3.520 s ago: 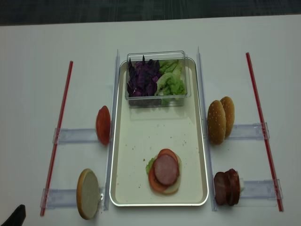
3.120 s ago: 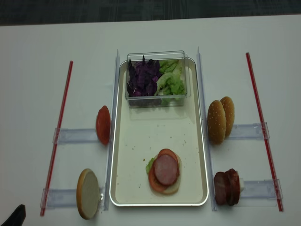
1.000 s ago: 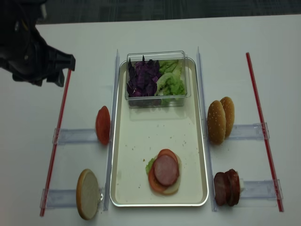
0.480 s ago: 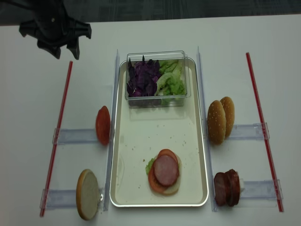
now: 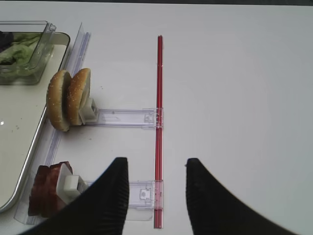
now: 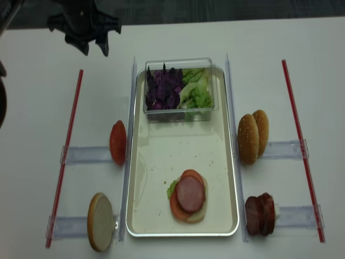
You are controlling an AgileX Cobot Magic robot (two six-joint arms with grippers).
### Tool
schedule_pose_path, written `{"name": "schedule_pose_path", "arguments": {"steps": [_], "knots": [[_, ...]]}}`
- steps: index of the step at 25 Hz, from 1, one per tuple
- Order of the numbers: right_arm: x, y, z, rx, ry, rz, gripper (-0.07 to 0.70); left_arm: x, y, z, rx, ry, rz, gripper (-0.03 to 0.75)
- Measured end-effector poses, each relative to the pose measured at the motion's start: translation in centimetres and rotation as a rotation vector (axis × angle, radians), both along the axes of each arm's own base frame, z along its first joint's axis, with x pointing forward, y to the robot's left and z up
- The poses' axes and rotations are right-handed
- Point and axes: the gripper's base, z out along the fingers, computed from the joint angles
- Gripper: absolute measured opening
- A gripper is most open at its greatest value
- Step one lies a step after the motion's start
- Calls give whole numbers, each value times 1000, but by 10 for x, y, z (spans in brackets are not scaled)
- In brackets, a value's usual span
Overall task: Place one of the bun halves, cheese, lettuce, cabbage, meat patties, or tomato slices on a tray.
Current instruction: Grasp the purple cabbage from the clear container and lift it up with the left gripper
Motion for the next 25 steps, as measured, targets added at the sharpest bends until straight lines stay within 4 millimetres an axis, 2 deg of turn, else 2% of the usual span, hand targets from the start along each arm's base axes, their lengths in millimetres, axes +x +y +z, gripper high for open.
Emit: {"name": "schedule_pose_path", "arguments": {"steps": [7, 15, 19, 25], "knots": [[0, 0, 0, 10, 0, -6, 320, 2, -49, -8, -26, -2, -122, 368], [0, 0, 0, 17, 1, -10, 320, -7, -106, -22, -57, 24, -243, 368], [0, 0, 0, 17, 1, -10, 320, -12, -123, -29, -59, 40, -281, 368], [0, 0, 0, 17, 1, -10, 320, -13, -133, -43, -58, 69, -297, 368]]}}
